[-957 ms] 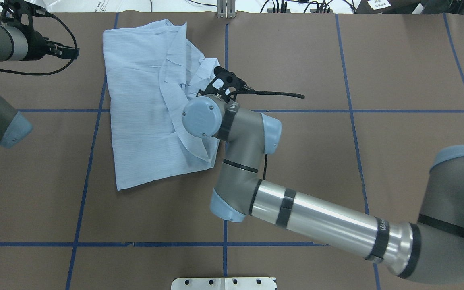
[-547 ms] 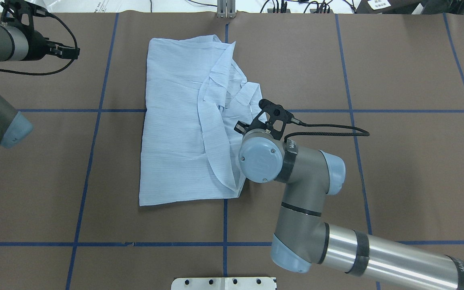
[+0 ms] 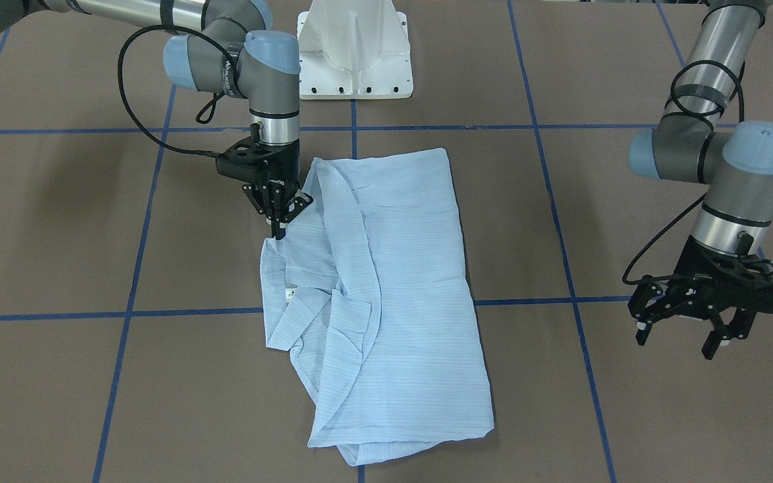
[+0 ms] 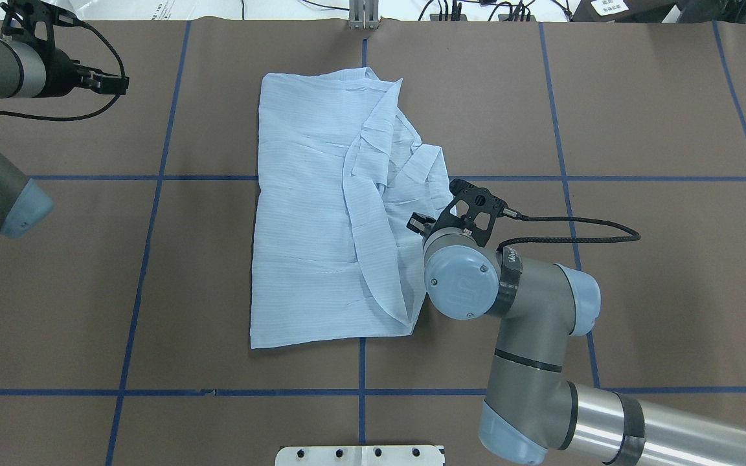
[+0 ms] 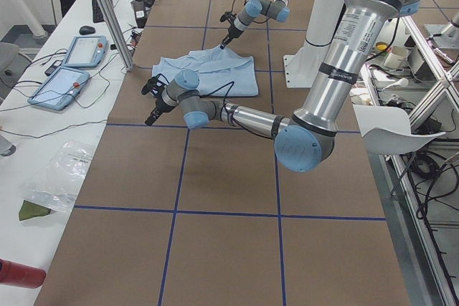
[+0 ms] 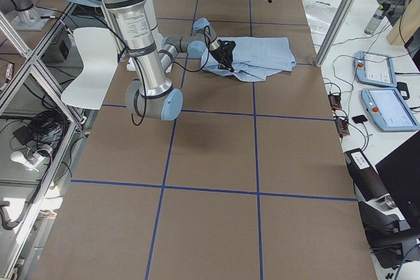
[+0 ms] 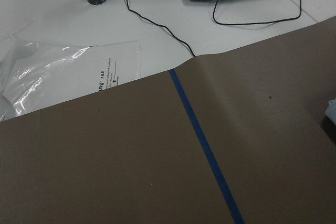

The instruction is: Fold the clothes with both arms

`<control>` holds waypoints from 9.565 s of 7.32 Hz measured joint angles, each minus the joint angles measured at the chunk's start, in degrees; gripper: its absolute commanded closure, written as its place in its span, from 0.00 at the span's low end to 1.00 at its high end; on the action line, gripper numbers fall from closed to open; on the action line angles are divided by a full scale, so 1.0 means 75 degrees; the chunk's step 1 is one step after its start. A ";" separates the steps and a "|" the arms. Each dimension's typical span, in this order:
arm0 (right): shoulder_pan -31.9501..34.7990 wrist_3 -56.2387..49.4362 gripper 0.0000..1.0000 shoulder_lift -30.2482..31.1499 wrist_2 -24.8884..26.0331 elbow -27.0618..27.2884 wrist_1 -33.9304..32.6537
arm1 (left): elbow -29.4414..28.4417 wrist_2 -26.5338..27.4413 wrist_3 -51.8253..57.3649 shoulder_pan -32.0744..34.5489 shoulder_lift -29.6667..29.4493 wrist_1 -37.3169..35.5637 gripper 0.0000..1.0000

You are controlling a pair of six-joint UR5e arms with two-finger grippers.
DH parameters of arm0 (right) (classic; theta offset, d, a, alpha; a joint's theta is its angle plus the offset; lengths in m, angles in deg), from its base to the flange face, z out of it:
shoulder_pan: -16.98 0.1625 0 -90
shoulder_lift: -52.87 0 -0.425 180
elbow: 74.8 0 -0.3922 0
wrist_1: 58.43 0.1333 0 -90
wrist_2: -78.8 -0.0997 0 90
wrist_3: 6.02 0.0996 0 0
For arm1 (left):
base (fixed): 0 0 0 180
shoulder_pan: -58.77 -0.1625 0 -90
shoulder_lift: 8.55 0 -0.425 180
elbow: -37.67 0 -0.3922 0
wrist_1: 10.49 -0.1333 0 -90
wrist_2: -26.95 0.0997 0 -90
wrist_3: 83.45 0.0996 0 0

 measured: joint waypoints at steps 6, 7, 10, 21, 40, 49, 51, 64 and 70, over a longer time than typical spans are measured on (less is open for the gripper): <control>0.0673 -0.1620 0.00 -0.2876 -0.0922 -0.2448 -0.0986 | -0.0002 -0.0166 0.0000 0.0000 0.0009 0.0000 0.00; 0.0752 -0.1912 0.00 -0.3618 -0.1137 -0.3504 -0.0999 | -0.0001 -0.0231 0.0000 0.0000 0.0011 0.0000 0.00; 0.0884 -0.3263 0.00 -0.4536 -0.1688 -0.5241 -0.1019 | -0.0005 -0.0269 0.0000 0.0000 0.0036 0.0000 0.00; 0.1031 -0.4734 0.00 -0.4993 -0.2030 -0.5741 -0.2508 | 0.0005 -0.0270 0.0000 -0.0010 0.0072 0.0080 0.00; 0.0597 -0.0817 0.00 0.1669 -0.1891 0.2721 0.0878 | 0.4212 0.0830 -0.6231 -0.4459 0.1785 -0.0366 0.01; 0.0024 -0.0286 0.00 0.1676 -0.1149 0.2768 0.0892 | 0.3955 0.2238 -0.7934 -0.6149 0.1158 -0.2492 0.46; 0.0015 -0.0289 0.00 0.1666 -0.1147 0.2763 0.0893 | 0.3909 0.2238 -0.7934 -0.6152 0.1132 -0.2496 0.55; -0.1166 0.2938 0.16 0.0661 -0.1048 0.2080 -0.0547 | 0.3897 0.2240 -0.7916 -0.6082 0.0868 -0.2496 1.00; -0.1539 0.4101 0.16 -0.0008 -0.0645 0.0679 -0.0089 | 0.3939 0.2249 -0.7922 -0.6076 0.0822 -0.2490 1.00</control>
